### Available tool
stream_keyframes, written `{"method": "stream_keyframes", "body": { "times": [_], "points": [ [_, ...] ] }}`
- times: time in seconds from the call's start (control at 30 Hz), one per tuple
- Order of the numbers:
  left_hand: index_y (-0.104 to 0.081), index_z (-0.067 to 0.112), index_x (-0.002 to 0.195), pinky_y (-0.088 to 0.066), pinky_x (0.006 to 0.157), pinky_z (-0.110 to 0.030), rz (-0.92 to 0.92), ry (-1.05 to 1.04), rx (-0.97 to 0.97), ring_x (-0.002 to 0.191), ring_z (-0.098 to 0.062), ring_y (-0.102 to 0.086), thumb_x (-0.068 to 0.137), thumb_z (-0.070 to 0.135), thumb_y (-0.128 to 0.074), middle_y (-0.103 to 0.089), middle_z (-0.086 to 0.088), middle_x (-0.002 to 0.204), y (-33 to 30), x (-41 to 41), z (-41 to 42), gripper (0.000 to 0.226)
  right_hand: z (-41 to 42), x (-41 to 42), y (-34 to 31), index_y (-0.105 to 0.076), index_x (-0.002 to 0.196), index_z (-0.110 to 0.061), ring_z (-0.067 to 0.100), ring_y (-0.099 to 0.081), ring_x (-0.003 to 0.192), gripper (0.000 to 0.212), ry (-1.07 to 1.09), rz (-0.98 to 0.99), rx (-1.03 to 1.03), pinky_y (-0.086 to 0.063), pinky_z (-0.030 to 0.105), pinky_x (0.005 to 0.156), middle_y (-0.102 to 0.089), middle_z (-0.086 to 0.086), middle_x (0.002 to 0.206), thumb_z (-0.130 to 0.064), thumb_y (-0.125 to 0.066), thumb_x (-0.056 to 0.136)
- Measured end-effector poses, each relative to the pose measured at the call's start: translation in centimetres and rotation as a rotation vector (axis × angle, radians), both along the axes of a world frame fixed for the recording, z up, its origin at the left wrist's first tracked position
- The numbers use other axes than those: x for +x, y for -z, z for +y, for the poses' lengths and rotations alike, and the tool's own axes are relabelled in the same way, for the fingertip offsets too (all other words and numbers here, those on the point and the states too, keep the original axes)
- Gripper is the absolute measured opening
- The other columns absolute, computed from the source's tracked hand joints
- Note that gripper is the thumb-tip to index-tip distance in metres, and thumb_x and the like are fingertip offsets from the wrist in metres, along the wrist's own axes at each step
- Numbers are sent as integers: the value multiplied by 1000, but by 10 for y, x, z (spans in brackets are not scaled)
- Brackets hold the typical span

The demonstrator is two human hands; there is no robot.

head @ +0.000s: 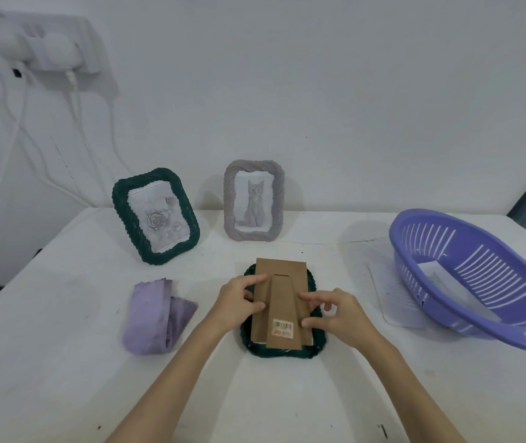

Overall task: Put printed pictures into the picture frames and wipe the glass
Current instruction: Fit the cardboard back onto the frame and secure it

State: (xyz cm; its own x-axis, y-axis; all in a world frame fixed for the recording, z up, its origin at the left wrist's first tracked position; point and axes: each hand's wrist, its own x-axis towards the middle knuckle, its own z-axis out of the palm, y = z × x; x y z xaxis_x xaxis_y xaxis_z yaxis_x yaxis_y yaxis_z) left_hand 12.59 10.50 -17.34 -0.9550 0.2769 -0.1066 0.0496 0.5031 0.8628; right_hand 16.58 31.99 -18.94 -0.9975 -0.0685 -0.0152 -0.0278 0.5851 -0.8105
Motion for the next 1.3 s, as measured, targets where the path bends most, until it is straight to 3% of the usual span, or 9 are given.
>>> {"method": "stream_keyframes", "body": {
  "times": [0.37, 0.6, 0.7, 0.83, 1.03, 1.3],
  "points": [
    [-47, 20, 133, -42, 74, -15, 16, 0, 10, 85, -9, -48, 79, -2, -66, -50, -5, 124, 9, -1, 1, 62, 1, -1, 4, -53, 105, -49, 5, -41, 81, 48, -15, 35, 97, -34, 16, 71, -60, -17, 86, -28, -78, 70],
    [-47, 15, 132, -40, 68, -9, 104, 22, -71, 90, -10, -45, 76, 4, -72, -46, 0, 114, 10, -2, -6, 63, 0, -1, 8, -57, 118, -39, -3, -40, 83, 46, -62, 65, 233, -39, 33, 88, -49, -24, 92, -34, -73, 76],
    [-46, 15, 134, -39, 79, -11, 108, 48, -101, 100, -11, -44, 78, 7, -70, -48, -2, 123, 11, -3, -5, 62, 0, -1, 8, -57, 121, -36, 0, -40, 85, 47, -55, 64, 261, -39, 35, 91, -51, -18, 97, -34, -72, 76],
    [-45, 16, 135, -35, 108, -36, 109, 83, -189, 126, -19, -41, 79, 16, -71, -47, -4, 139, 14, -2, -6, 61, -1, -1, 7, -55, 124, -34, 6, -40, 93, 47, -66, 38, 335, -38, 35, 93, -48, -15, 105, -37, -69, 79],
    [-45, 17, 135, -19, 111, -34, 142, 144, -342, 135, -23, -21, 85, 21, -64, -31, -1, 149, 15, -1, -5, 54, -2, -2, 4, -56, 123, -35, 7, -39, 96, 45, -77, -12, 426, -36, 31, 92, -49, -11, 114, -41, -67, 80],
    [-43, 19, 135, -21, 109, -29, 134, 209, -402, 132, -19, -21, 87, 24, -61, -24, 2, 153, 14, -4, -7, 52, -5, -4, -8, -56, 115, -34, 15, -31, 118, 36, -131, -28, 528, -24, 32, 90, -34, -17, 144, -39, -67, 81]
  ]
}}
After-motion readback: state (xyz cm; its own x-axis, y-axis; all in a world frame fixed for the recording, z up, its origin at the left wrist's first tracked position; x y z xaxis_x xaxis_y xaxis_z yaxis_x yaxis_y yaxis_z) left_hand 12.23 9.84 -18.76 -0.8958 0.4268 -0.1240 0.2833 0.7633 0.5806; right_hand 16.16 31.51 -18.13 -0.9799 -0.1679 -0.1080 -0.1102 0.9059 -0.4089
